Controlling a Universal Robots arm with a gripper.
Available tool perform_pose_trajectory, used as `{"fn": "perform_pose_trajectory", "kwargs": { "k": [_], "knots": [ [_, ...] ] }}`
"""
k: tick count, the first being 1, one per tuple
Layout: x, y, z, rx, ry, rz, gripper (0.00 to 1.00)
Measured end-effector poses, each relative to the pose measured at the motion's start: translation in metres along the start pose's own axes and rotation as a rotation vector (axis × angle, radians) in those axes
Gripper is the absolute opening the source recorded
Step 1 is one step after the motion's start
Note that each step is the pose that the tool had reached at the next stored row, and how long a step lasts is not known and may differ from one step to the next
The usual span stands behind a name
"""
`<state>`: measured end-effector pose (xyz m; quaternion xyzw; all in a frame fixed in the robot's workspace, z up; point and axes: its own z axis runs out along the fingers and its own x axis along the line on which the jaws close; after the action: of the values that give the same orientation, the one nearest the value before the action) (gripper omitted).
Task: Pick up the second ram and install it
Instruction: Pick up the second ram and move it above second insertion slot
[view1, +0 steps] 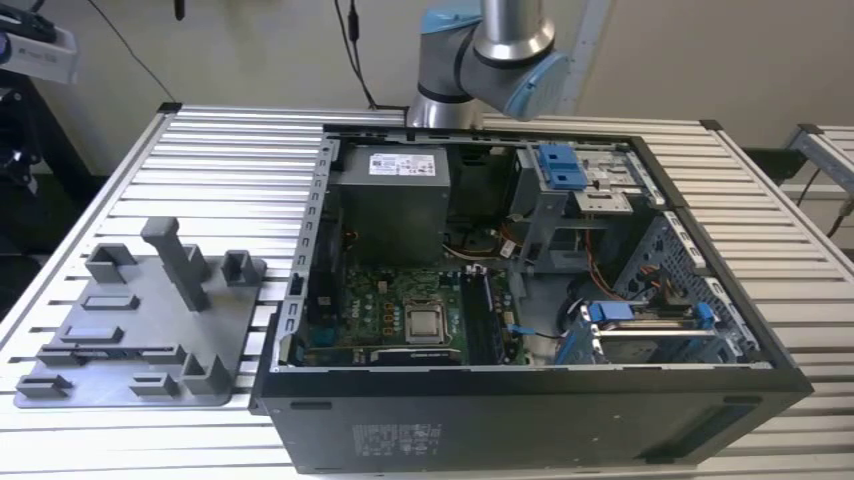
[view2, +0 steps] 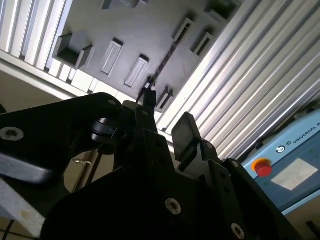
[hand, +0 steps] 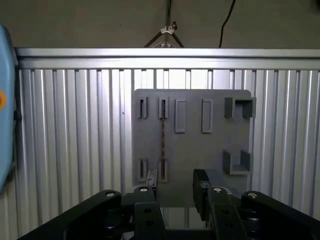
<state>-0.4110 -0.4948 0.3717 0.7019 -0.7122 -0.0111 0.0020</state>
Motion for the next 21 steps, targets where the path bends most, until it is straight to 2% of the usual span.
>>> {"fn": "perform_pose_trajectory", "kwargs": {
  "k": [6,8,13,21],
  "knots": [
    [0.0001,0.0027,0.0068,0.0017,-0.0269,-0.001,0.42],
    [0.0002,0.0028,0.0102,0.0032,-0.0275,-0.002,0.42],
    [0.0003,0.0026,0.0154,0.0163,-0.0274,-0.022,0.42],
    [0.0005,0.0020,0.0238,0.0157,-0.0301,-0.039,0.42]
  ]
}}
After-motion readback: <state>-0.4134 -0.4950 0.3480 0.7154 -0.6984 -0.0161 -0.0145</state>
